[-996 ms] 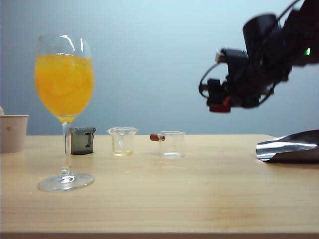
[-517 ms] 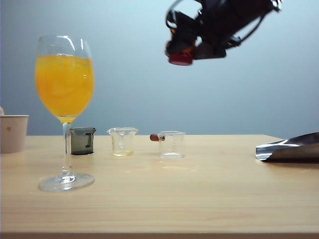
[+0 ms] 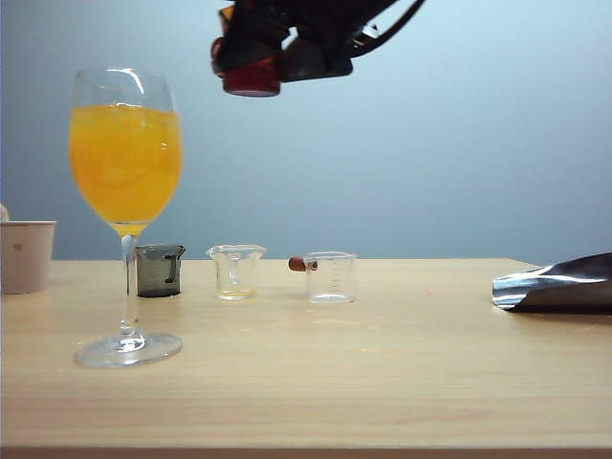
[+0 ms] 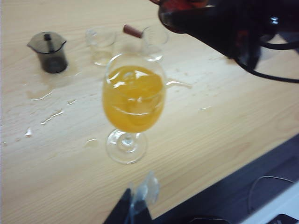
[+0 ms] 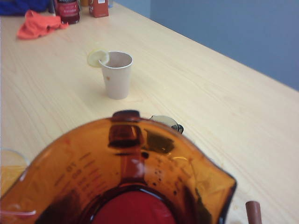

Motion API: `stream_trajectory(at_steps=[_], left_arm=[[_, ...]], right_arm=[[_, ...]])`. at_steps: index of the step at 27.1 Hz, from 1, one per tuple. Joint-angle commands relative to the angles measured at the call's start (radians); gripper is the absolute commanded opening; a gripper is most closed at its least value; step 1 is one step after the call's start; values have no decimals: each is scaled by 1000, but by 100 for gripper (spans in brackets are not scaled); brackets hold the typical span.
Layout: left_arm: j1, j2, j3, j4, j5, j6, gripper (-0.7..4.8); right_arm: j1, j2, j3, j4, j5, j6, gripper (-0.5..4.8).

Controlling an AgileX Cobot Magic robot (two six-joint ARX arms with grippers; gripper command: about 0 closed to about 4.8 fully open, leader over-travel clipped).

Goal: Pick up the fourth measuring cup from the left, pour the grenadine inside into the goblet, and finally put the measuring cup back in its original place.

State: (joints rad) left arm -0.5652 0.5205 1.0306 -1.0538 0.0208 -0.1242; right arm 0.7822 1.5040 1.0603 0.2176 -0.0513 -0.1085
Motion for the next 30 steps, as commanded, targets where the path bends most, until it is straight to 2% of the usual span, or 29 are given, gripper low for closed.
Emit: stream_trajectory(at_steps=[1,12,18,25,30], left_arm=[[1,18,1,4,-75,-6,-5],[1,16,1,-5,-85,-7,-4],[1,16,1,-5,-88,-7,-4],[1,16,1,-5,-88,-7,-5],[1,16,1,-5,-88,-7,-4]], right_arm=[[14,0,19,44,31,-66,156],[25,80,118,49,31,-142,156],[50,80,118,48,34,-276,156],[73,82,118,48,58,-294,156],[86,100,120,52,77,-404,156]])
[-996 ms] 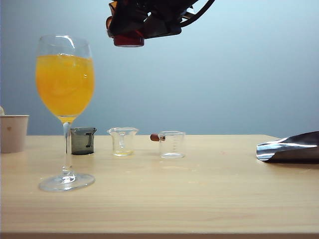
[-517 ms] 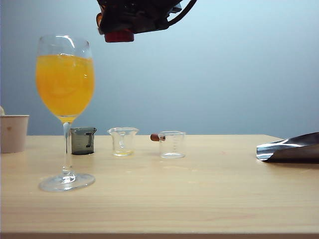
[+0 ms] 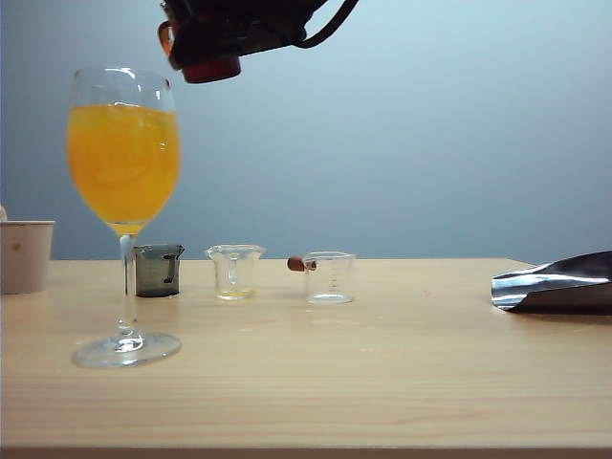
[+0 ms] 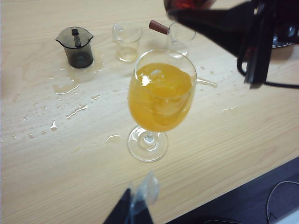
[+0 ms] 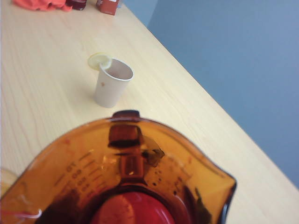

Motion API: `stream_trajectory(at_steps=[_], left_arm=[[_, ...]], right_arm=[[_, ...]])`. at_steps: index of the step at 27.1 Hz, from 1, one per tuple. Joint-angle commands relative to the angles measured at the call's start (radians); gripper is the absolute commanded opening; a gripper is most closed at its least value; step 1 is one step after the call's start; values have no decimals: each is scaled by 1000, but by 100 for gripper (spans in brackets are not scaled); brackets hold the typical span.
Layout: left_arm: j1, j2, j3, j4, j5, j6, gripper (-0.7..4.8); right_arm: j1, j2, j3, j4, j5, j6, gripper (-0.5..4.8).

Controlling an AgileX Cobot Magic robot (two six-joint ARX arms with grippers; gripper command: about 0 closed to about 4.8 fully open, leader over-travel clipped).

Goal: Pick up the fourth measuring cup from the left, pour the grenadine inside into the goblet, and finally put the measuring cup back in its original place.

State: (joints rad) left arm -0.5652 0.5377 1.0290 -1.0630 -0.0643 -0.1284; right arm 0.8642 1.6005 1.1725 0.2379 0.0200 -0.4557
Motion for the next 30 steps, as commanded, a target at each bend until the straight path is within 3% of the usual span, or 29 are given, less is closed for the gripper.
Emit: stream_trajectory(at_steps=[1,16,23,30], left_arm=[[1,-2,3,5,-3,-3,-4],[1,-2,3,4,-3,-3,-5],[1,-2,3,4,-3,-3,-4],[1,-2,3,4,-3,-3,-4]], right_arm=[[4,6,11,29,6,-65,156],[29,40,29,58,7,-275,156],[37,52,29,73,11,-310,156],[47,52,29,89,34,-442,156]])
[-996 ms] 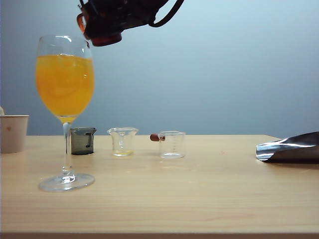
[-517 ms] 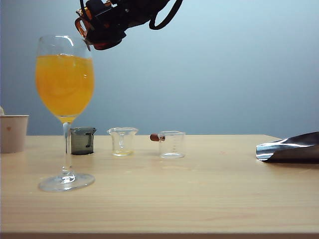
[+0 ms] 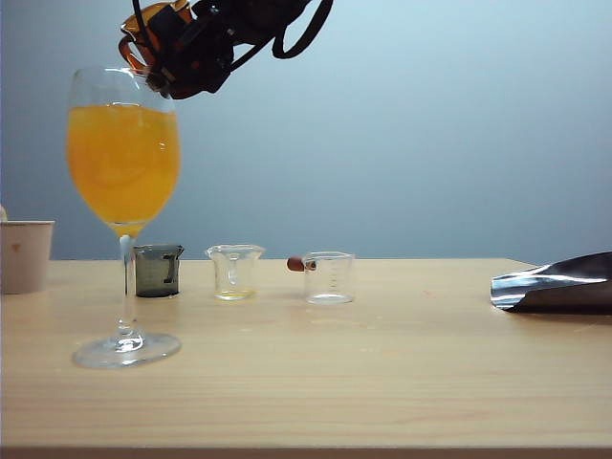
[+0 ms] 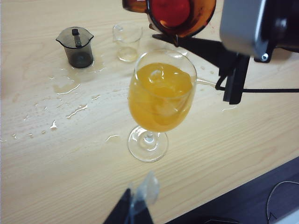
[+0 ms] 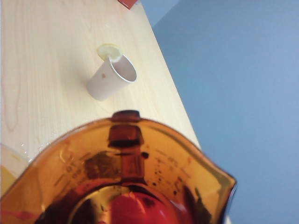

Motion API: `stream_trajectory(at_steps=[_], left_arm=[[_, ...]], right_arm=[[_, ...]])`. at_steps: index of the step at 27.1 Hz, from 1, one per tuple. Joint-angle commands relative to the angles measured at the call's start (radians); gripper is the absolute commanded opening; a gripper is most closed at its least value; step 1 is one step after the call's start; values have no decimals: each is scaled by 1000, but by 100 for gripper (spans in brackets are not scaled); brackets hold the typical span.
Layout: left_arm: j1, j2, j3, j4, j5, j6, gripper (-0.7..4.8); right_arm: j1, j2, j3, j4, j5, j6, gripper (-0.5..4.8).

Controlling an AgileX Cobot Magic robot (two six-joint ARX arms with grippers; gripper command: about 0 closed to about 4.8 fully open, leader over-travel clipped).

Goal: Pick up the fourth measuring cup from the left, pour the grenadine inside into the goblet, and finally put the measuring cup back in its original place.

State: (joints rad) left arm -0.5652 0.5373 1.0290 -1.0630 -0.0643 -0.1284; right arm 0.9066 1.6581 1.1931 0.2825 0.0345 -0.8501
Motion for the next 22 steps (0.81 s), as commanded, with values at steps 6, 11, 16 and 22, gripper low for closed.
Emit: stream_trajectory(at_steps=[6,11,16,22], left_arm=[[1,-1,3,4,-3,-3,-5],[1,-1,3,4,-3,-3,-4],[1,-1,3,4,-3,-3,-5],[1,-1,3,4,-3,-3,-5]], right_arm=[[4,-5,8,80,20,-98,156],[4,-5,8,94,19,-158,156],[4,-5,8,97,19,-204,156],[4,-5,8,105,19,-237,156]])
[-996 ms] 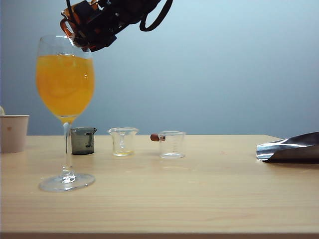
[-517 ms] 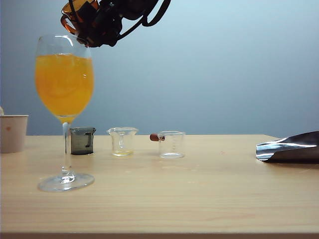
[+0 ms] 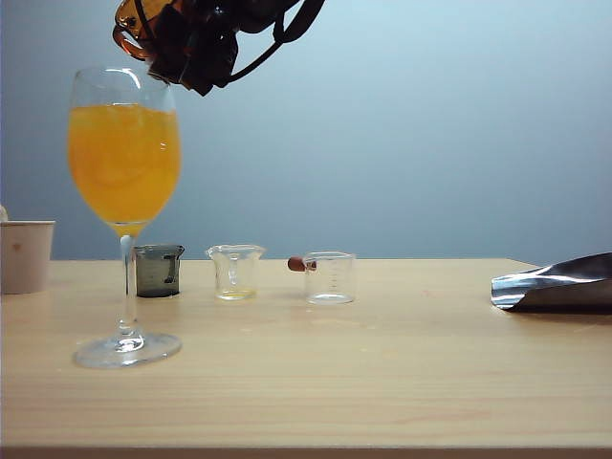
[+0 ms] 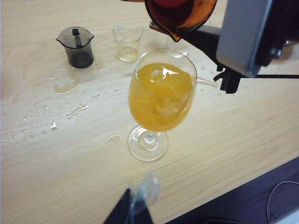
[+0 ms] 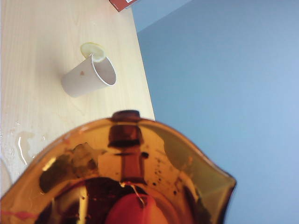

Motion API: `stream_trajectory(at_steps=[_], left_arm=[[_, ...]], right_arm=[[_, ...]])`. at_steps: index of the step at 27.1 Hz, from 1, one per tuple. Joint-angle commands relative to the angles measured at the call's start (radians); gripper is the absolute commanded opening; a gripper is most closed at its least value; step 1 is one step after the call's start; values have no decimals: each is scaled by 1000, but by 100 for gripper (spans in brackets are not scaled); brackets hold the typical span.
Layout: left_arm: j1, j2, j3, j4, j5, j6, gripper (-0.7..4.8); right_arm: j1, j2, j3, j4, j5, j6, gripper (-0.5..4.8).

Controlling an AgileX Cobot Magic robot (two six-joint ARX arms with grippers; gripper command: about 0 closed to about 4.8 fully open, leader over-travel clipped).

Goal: Pick up the fourth measuring cup from the left, pour the grenadine inside into the goblet, and finally put the measuring cup back in its original place.

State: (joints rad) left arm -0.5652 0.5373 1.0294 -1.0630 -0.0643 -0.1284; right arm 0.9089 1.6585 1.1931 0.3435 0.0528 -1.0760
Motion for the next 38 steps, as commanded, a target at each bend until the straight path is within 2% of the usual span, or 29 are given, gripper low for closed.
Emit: stream_trajectory(at_steps=[1,14,38], left_arm=[[1,-1,2,4,-3,-3,-5],[1,-1,2,4,-3,-3,-5],[1,-1,2,4,-3,-3,-5]], right_arm=[[2,-5,8,44,1,-26,156],[8,-5,8,97,-7,-160,156],[10,19,6,141,-6,-269,156]])
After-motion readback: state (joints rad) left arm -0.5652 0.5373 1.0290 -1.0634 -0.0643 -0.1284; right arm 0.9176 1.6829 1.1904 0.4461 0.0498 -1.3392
